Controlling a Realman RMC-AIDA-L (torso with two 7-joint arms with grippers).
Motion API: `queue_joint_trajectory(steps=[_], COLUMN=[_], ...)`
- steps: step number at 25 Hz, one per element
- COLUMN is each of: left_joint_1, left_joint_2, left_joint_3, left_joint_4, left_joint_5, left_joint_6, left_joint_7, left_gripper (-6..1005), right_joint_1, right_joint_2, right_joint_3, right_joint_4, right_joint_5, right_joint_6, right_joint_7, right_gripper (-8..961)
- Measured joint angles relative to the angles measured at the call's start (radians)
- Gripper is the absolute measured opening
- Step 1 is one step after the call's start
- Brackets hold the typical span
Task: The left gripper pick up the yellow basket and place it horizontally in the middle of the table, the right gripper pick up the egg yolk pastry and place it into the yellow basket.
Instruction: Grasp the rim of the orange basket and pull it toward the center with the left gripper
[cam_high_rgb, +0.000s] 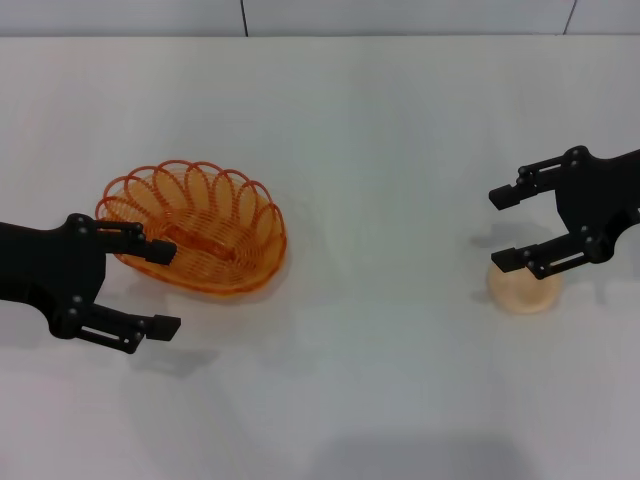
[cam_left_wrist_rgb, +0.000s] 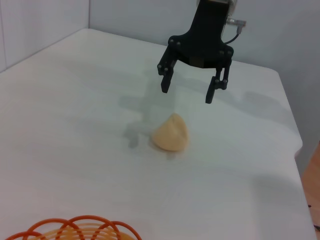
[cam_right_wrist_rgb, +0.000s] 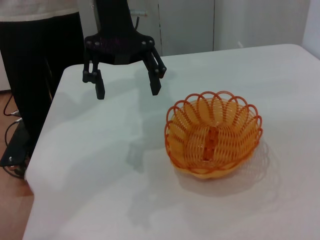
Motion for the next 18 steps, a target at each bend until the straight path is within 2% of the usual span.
queue_joint_trajectory(steps=[18], left_joint_1=[0.000], left_joint_2=[0.000], left_joint_3=[0.000], left_joint_4=[0.000], left_joint_5=[-0.001], left_joint_6=[-0.007], left_joint_7=[-0.014], left_gripper=[878], right_joint_1=[-0.002], right_joint_2=[0.010], right_joint_3=[-0.002], right_joint_4=[0.003], right_joint_5=[-0.001], right_joint_6=[0.007], right_joint_7=[-0.009], right_gripper=[730])
